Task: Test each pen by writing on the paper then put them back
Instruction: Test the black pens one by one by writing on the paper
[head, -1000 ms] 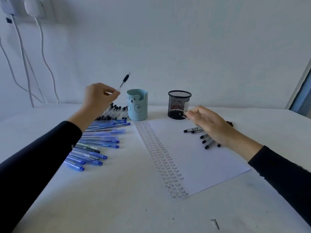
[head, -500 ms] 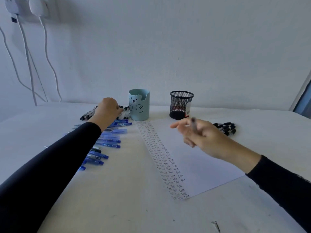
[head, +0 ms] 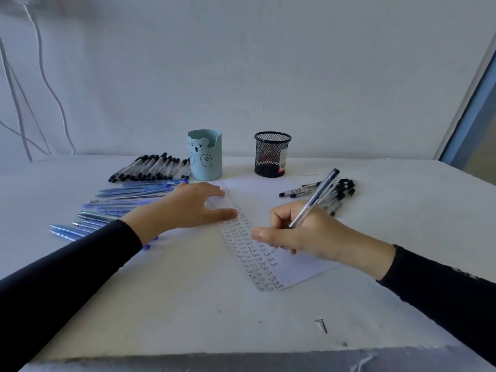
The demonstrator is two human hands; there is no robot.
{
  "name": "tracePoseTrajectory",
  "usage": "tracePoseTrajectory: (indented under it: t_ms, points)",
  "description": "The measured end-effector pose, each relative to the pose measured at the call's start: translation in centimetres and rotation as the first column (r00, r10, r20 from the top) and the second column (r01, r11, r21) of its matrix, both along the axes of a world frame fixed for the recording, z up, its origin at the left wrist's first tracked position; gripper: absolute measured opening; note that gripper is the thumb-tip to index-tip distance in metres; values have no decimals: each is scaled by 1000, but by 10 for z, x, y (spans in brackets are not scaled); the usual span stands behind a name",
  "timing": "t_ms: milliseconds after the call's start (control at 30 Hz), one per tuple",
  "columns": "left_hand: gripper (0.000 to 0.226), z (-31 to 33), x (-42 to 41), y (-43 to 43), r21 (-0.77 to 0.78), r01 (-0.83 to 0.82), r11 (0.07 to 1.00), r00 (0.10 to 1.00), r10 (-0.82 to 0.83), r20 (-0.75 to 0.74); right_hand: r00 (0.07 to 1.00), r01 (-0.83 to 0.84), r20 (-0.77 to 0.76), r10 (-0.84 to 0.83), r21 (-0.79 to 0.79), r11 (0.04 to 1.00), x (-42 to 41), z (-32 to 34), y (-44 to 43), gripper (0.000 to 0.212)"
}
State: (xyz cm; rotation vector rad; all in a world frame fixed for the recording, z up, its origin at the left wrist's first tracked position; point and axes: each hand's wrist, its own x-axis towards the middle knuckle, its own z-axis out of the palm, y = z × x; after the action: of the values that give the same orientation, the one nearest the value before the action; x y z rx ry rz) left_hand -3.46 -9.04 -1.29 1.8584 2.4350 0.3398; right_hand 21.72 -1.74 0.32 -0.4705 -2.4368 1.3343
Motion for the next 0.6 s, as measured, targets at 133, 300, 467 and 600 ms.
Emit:
tracePoseTrajectory:
  t_ms: [133, 300, 467, 600]
  points:
    - [111, 2, 3, -1, -19, -16, 1000, 1000, 16, 9, 987, 141, -74, -141, -3, 990, 7, -18, -12, 48]
    - [110, 2, 4, -2, -34, -19, 999, 1000, 19, 8, 984, 156, -87, -155, 5, 988, 4, -21, -14, 48]
    - [92, 4, 7, -2, -44, -40, 998, 999, 41, 8, 988, 129, -81, -128, 4, 992, 4, -21, -16, 49]
    - [90, 5, 10, -3, -54, -42, 998, 999, 42, 9, 988, 132, -81, -130, 19, 991, 4, -20, -17, 46]
